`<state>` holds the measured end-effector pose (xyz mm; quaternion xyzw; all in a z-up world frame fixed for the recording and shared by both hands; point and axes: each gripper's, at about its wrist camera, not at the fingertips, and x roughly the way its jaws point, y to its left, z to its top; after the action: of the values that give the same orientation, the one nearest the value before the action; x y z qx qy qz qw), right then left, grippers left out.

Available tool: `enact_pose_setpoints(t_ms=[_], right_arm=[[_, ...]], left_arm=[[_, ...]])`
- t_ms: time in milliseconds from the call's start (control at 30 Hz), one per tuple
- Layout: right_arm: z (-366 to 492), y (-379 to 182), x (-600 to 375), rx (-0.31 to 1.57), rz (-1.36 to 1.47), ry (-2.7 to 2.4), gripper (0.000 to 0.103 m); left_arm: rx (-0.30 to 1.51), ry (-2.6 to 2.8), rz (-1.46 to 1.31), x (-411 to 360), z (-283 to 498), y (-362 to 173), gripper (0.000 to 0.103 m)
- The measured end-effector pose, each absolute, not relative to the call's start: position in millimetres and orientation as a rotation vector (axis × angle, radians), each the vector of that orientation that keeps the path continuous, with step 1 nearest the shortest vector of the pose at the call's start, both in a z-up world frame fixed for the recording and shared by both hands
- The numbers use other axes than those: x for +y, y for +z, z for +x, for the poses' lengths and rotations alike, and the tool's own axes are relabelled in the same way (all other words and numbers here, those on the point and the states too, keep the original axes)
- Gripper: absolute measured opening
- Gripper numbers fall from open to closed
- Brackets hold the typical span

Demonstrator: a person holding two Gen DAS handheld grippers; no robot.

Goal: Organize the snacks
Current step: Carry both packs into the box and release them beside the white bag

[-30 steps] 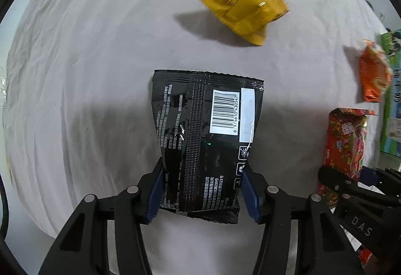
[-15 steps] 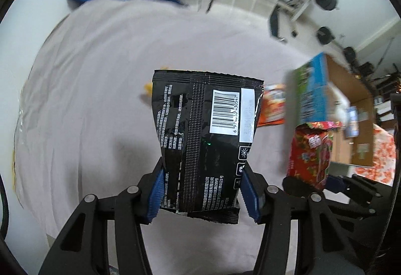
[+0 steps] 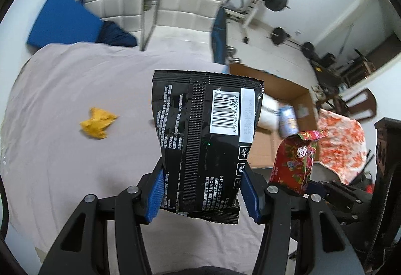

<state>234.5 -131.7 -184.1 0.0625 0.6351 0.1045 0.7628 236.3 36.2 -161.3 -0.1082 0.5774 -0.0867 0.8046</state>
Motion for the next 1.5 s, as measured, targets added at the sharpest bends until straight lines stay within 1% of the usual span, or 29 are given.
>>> enact_pose_setpoints(t_ms=[200, 333, 533, 833, 1067, 1300, 1500], right_arm=[[249.8, -185.1, -218.2, 1.370, 0.186, 0.138, 0.047], [266.6, -205.9, -268.5, 1.391, 0.212, 0.086, 0.047], [296.0, -254.9, -329.6, 1.455, 0.240, 0.036, 0.047], [336.6, -328.2, -357.6, 1.575, 0.221, 0.013, 0.047], [354.7, -369.6, -365.7, 1.655, 0.192, -0.005, 0.047], [358.3, -388.9, -366.4, 1.710, 0.180, -0.015, 0.048], [357.7, -393.4, -364.5, 1.725, 0.165, -0.014, 0.049]], left_arm=[[1.283, -0.265, -0.225, -29.0, 274.2, -166.0, 0.052], [1.330, -0.268, -0.212, -66.1, 298.8, -176.2, 0.052], [1.430, -0.208, -0.155, -106.5, 357.5, -227.4, 0.052], [1.548, -0.125, -0.100, -132.1, 410.1, -298.0, 0.052], [1.598, -0.110, -0.039, -145.3, 429.4, -327.7, 0.052], [1.630, -0.110, -0.009, -149.4, 438.9, -347.6, 0.053], [1.637, -0.108, -0.022, -149.2, 440.8, -348.8, 0.055]])
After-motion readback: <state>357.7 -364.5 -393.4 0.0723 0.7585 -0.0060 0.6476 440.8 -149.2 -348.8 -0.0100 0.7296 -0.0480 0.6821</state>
